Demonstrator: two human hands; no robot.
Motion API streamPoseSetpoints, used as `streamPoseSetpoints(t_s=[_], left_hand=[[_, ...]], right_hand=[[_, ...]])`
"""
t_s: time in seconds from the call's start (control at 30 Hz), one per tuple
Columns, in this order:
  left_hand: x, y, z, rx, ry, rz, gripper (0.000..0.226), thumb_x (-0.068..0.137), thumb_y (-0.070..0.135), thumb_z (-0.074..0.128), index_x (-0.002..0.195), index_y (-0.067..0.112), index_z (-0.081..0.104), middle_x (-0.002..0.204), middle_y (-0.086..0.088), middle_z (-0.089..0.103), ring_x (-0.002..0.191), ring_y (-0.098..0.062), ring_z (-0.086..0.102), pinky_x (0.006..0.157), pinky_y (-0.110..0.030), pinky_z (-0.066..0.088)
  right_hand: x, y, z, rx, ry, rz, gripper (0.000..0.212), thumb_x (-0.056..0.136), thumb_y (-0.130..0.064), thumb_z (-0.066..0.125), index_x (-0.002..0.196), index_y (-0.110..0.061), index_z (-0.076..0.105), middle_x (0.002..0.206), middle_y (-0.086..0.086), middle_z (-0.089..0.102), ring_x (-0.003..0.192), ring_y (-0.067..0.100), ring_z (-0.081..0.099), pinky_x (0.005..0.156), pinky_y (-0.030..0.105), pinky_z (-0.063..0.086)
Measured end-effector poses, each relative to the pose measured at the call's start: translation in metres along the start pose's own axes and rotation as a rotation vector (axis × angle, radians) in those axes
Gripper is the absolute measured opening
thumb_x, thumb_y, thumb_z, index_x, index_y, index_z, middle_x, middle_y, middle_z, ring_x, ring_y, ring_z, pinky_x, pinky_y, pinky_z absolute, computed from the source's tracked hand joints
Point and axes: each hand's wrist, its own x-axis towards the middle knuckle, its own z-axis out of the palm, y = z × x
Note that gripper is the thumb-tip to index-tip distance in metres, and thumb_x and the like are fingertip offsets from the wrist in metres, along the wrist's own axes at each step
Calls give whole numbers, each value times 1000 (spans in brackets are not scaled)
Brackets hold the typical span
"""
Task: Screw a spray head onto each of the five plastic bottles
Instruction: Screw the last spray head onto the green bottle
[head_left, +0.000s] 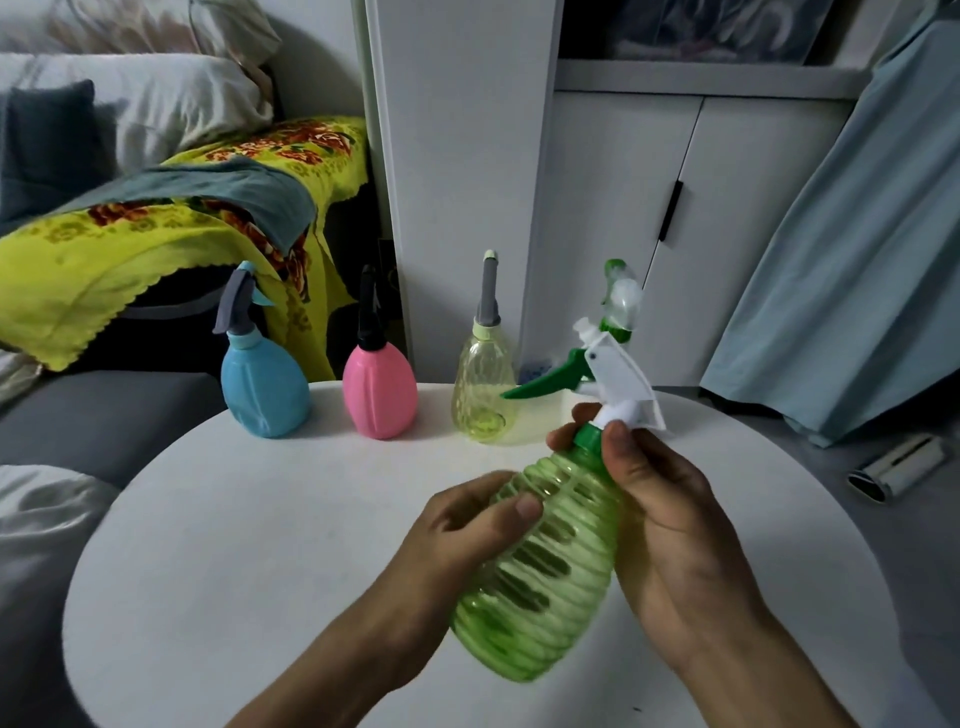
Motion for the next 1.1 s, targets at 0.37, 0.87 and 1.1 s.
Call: streamPoseSetpoints(t_s=[0.37,0.87,1.1], left_hand=[[-18,13,2,0,-279,-330,32,89,20,57,96,-6,75,104,-21,73,80,-4,73,70,-14,52],[-8,8,13,-186,-143,-142,56,65,25,76,109,-8,65,103,-30,66,91,-37,63,79,-41,55],[-2,4,11,-53,-130,-122,52,70,29,75,117,9,65,120,-30,61,103,-34,64,90,-45,52]], right_hand=[[2,-1,-16,318,-363,237,35,80,-31,79,57,-14,60,70,10,68,91,31,69,95,49,50],[1,-19,0,147,-38,248,36,64,-23,76,42,-17,48,49,8,56,71,23,69,78,42,52],[3,-20,-8,0,16,167,37,68,-18,78,45,-17,48,54,11,61,75,23,70,71,35,57]])
